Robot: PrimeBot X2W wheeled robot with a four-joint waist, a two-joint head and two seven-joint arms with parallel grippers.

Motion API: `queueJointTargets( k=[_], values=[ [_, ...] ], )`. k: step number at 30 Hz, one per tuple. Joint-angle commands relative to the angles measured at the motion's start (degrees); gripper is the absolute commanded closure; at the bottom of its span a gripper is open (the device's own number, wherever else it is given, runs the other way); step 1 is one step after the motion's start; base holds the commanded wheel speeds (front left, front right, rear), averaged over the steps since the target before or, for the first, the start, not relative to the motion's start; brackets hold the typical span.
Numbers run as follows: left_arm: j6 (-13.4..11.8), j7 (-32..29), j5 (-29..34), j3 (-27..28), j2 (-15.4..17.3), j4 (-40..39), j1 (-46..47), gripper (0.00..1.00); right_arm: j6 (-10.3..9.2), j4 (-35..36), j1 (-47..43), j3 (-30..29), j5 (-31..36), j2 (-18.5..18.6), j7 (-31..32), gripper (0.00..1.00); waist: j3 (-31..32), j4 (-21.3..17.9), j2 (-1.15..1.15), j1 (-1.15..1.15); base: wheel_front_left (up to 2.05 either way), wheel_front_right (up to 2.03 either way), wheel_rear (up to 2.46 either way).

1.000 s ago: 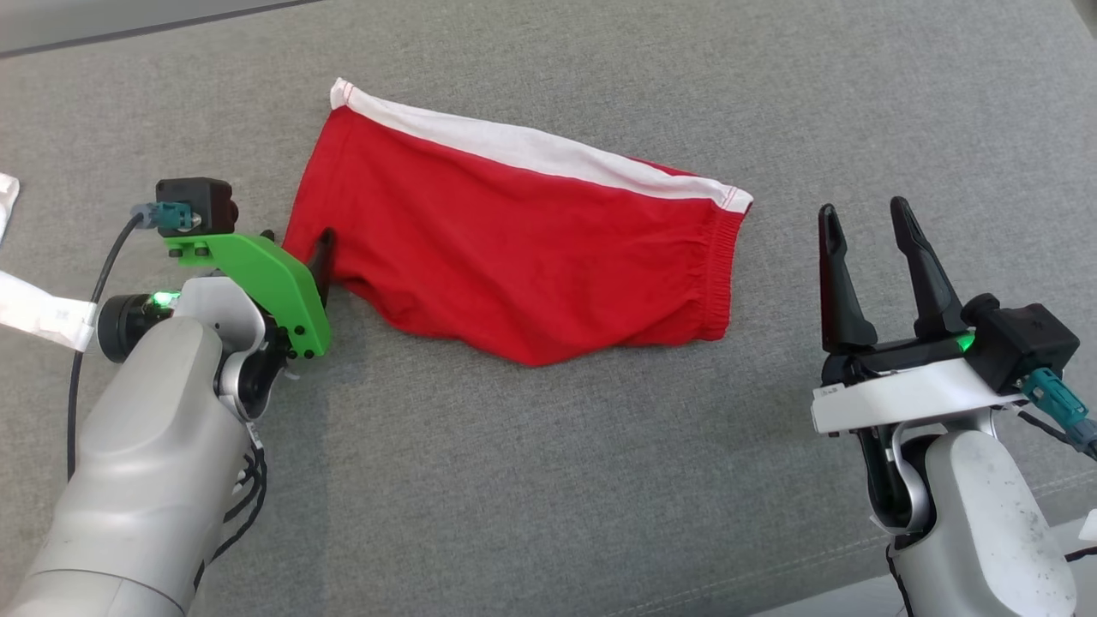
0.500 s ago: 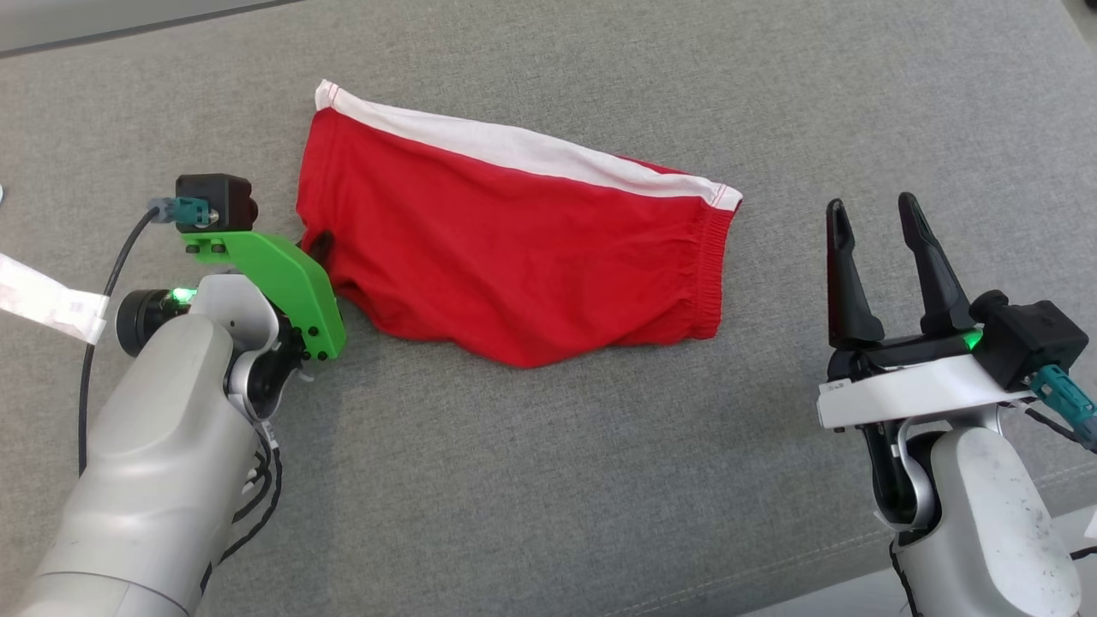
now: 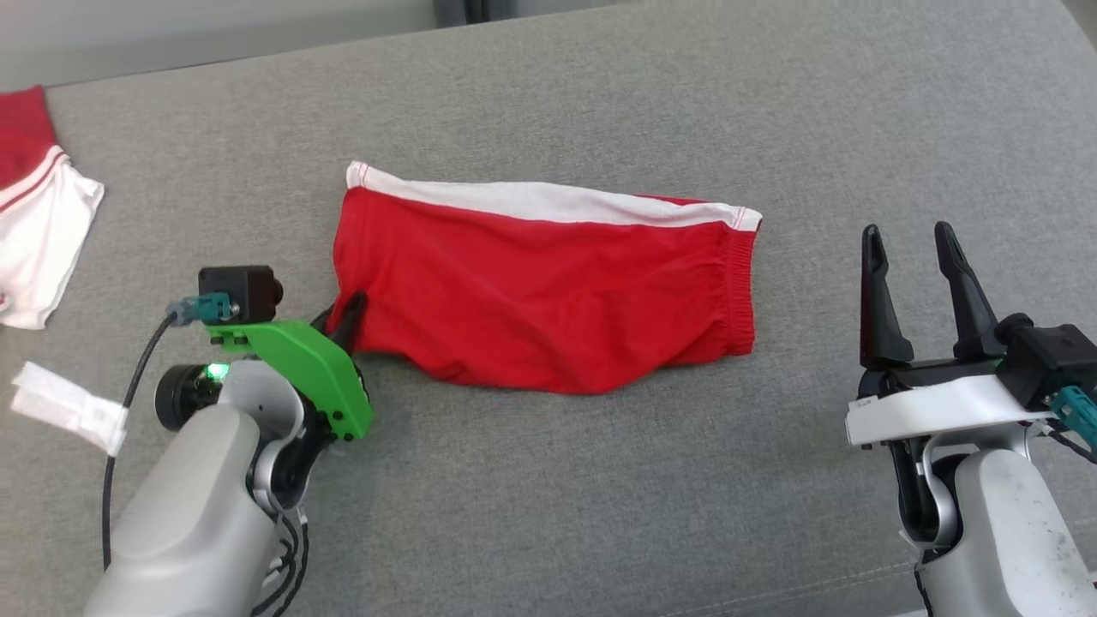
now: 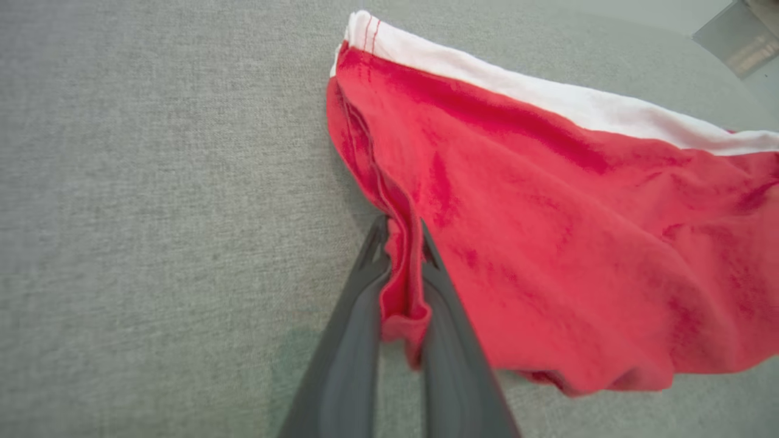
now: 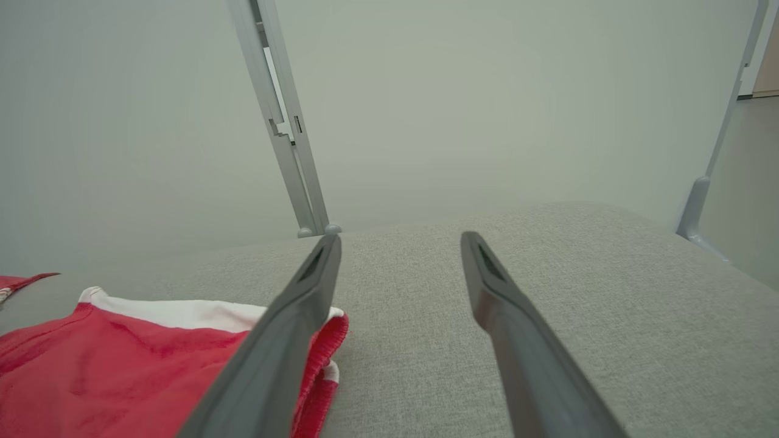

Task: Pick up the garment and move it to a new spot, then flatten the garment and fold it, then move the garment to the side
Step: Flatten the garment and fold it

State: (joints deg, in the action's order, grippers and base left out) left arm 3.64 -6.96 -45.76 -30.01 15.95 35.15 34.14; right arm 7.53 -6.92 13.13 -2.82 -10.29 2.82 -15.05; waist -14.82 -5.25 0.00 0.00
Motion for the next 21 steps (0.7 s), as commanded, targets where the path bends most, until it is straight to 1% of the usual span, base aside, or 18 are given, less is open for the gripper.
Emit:
queueJointTargets(
  k=[1, 9, 16, 17, 18, 19, 21],
  values=[
    [-0.99, 0.57, -0.24, 0.28, 0.73, -1.49, -2.17, 1.00, -0.08, -0.04, -0.63, -0.21, 0.43, 0.12, -0.19, 0.00, 1.67, 1.79, 0.00, 0.00, 0.00, 0.00, 0.00],
    [-5.98, 2.26, -1.54, 1.13, 1.14, -12.17, -12.83, 1.00, -0.08, -0.76, -1.08, 0.15, 0.70, 0.13, -0.19, 0.00, 2.28, 2.92, 0.00, 0.00, 0.00, 0.00, 0.00],
    [-8.82, 3.49, -0.82, 0.32, 0.42, -16.00, -17.27, 1.00, -0.08, -1.81, -1.11, 0.37, 0.81, 0.13, -0.19, 0.00, 2.60, 2.57, 0.00, 0.00, 0.00, 0.00, 0.00],
    [-9.13, 3.73, -0.76, 0.36, 0.35, -16.29, -17.68, 0.70, -0.08, -2.04, -1.14, 0.40, 0.79, 0.13, -0.19, 0.00, 2.70, 2.45, 0.00, 0.00, 0.00, 0.00, 0.00],
    [-9.41, 4.60, -0.44, 0.58, 0.39, -16.62, -17.86, 0.51, -0.08, -2.19, -1.20, 0.39, 0.77, 0.13, -0.19, 0.00, 2.78, 2.37, 0.00, 0.00, 0.00, 0.00, 0.00],
    [-9.88, 5.44, -0.04, 0.84, 0.53, -16.81, -18.03, 0.00, -0.08, -2.40, -1.24, 0.40, 0.79, 0.12, -0.19, 0.00, 2.87, 2.27, 0.00, 0.00, 0.00, 0.00, 0.00],
    [-10.45, 7.32, 0.96, 1.12, 0.84, -17.10, -18.32, 0.00, -0.08, -2.84, -1.30, 0.29, 0.91, 0.13, -0.19, 0.00, 3.10, 2.13, 0.00, 0.00, 0.00, 0.00, 0.00]
  ],
)
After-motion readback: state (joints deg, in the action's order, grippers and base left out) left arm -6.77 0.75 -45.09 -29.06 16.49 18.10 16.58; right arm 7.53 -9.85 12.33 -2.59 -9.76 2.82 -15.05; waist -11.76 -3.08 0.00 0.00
